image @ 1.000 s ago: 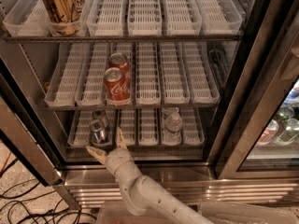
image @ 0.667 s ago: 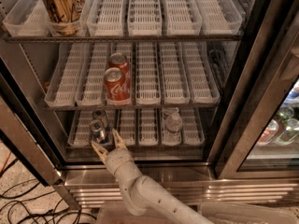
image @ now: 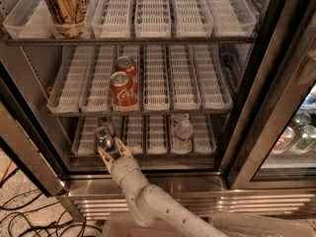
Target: Pick redbull can from bottom shelf of fridge
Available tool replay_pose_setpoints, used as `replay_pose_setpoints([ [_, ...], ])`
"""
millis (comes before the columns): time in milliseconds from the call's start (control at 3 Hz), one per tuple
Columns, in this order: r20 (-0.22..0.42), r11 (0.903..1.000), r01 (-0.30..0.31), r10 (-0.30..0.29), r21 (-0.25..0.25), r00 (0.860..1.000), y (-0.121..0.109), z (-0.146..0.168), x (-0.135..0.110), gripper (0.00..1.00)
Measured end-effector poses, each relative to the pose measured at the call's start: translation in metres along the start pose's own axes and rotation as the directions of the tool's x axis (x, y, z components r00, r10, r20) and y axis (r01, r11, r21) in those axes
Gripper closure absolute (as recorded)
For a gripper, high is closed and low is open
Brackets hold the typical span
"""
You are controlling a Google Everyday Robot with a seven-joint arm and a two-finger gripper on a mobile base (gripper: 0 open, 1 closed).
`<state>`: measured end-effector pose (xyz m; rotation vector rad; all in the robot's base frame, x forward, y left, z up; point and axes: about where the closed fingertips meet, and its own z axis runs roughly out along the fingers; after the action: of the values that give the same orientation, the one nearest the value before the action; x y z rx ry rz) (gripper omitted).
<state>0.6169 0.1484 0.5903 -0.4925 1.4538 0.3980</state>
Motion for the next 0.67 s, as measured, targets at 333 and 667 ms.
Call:
replay_pose_setpoints([
  [333, -0.008, 0.9999, -0.003, 0.003, -0.016, 1.000, 0.0029, 0.0037, 0.0034, 0.26],
  [667, -0.015, 0.9995, -0.006, 0.006, -0.030, 1.000, 0.0054, 0.0076, 0.0067, 0.23],
])
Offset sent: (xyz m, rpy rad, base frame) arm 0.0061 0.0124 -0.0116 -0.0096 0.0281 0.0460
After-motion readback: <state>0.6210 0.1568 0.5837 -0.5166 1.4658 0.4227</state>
